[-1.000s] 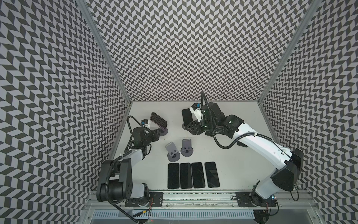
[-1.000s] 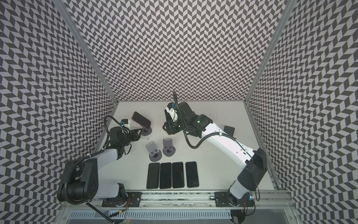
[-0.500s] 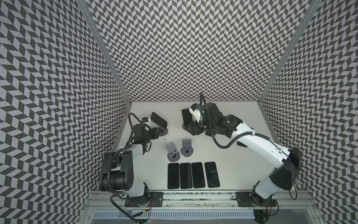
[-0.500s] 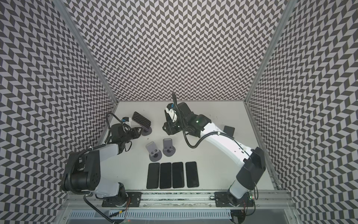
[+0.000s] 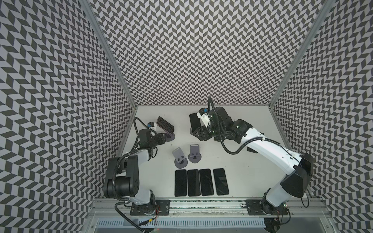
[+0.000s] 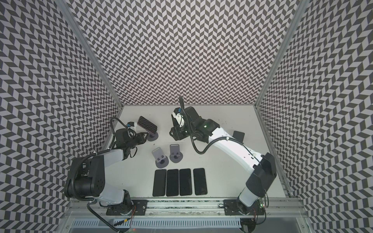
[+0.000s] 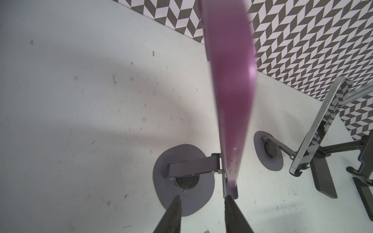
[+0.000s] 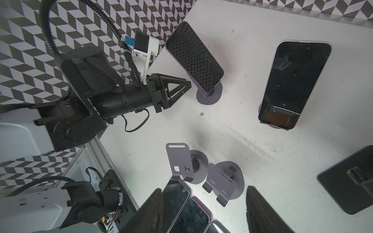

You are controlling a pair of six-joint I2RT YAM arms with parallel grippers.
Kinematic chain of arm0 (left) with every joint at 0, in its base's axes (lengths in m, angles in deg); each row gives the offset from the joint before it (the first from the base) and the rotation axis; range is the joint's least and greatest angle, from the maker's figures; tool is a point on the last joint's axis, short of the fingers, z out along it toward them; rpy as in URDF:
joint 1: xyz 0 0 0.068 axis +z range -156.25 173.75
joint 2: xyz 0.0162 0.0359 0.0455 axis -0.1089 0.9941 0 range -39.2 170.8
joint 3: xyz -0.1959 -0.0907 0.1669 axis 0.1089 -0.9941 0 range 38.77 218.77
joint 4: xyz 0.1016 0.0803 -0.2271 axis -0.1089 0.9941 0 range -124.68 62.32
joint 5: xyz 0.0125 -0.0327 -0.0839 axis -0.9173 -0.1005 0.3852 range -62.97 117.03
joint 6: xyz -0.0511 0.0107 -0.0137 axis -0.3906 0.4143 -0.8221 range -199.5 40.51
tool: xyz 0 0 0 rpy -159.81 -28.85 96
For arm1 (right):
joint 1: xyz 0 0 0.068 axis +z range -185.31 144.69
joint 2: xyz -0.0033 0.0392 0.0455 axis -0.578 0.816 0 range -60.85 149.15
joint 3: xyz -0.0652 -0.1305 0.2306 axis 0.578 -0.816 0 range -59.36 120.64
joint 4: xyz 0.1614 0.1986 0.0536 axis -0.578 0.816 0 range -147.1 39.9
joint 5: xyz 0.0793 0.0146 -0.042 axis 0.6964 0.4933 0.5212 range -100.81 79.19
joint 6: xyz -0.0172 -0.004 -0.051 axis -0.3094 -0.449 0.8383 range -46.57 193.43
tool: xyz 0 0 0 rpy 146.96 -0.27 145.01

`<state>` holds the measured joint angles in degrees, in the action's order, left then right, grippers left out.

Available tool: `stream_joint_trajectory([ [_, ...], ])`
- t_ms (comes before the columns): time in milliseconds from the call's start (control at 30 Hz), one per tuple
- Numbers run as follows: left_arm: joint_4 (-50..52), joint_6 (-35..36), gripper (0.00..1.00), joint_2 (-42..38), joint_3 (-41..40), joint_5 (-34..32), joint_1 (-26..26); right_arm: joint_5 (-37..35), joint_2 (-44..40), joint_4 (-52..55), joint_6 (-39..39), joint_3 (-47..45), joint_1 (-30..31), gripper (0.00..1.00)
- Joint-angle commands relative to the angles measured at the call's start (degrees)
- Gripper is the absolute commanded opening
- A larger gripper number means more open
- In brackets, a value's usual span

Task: Remove the phone from the phone stand
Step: Rotate the phone stand with the phone at the top-left of the table.

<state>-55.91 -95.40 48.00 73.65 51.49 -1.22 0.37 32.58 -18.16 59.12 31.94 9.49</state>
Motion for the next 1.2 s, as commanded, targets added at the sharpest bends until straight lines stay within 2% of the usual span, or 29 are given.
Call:
stream_joint_trajectory([
  [0,-0.35,0.35,0.37,0.07,0.98,1.02,0.32,0.26,0.62,-1.73,0.87,-0.51,-0.32,0.63],
  [1167,-0.1,-1.4,0.38,3.15,3.33,-0.56,1.07,0.33,0.73,-1.54,1.17,-1.22,-0.37,0.62],
])
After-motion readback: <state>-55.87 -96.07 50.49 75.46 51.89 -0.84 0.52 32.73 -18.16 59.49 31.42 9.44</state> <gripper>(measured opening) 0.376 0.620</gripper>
